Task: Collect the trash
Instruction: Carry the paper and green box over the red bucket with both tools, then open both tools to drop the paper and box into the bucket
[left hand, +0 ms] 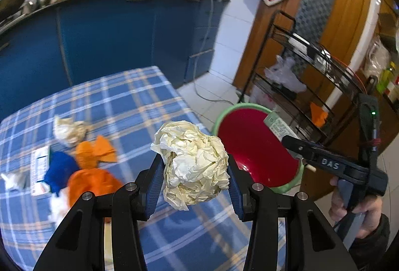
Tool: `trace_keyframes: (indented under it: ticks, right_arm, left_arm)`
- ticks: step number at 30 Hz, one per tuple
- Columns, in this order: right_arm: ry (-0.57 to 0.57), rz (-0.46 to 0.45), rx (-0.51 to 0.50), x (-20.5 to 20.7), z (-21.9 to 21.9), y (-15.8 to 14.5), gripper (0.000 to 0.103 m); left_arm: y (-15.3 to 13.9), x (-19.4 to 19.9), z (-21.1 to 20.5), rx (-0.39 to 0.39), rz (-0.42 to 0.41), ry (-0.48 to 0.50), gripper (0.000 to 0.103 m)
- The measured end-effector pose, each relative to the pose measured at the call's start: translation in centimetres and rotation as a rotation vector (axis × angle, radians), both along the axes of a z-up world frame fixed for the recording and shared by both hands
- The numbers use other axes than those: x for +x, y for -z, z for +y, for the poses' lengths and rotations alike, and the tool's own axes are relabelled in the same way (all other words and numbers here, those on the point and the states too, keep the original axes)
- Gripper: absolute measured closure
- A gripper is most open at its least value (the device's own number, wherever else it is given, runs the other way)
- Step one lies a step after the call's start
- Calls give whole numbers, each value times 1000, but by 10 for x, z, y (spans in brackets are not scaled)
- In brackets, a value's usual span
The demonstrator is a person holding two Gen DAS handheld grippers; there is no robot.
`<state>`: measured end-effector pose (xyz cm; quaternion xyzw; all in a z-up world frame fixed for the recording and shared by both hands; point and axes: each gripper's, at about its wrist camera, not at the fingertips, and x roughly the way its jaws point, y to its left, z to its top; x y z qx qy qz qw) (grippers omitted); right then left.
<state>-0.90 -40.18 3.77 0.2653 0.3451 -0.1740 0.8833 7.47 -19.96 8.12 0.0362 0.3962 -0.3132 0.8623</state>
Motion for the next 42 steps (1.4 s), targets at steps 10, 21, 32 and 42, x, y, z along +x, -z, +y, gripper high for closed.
trace_keyframes:
  ticks: [10,21,32,42]
  right_arm:
    - [91,45,19,-12,-35,29,39]
    - [126,-7,-11,-25,-45,25,37]
    - [218,-68,-12,-58,-59,11,37]
    - [245,-77,-7,-76,-63,11,37]
  left_arm:
    - [20,2,-43,32,41,57,54]
    - [42,5,-79,61,77,117,54]
    - [52,1,-118,77,72,189,52]
    - [51,-5,-133,94,16,212,38]
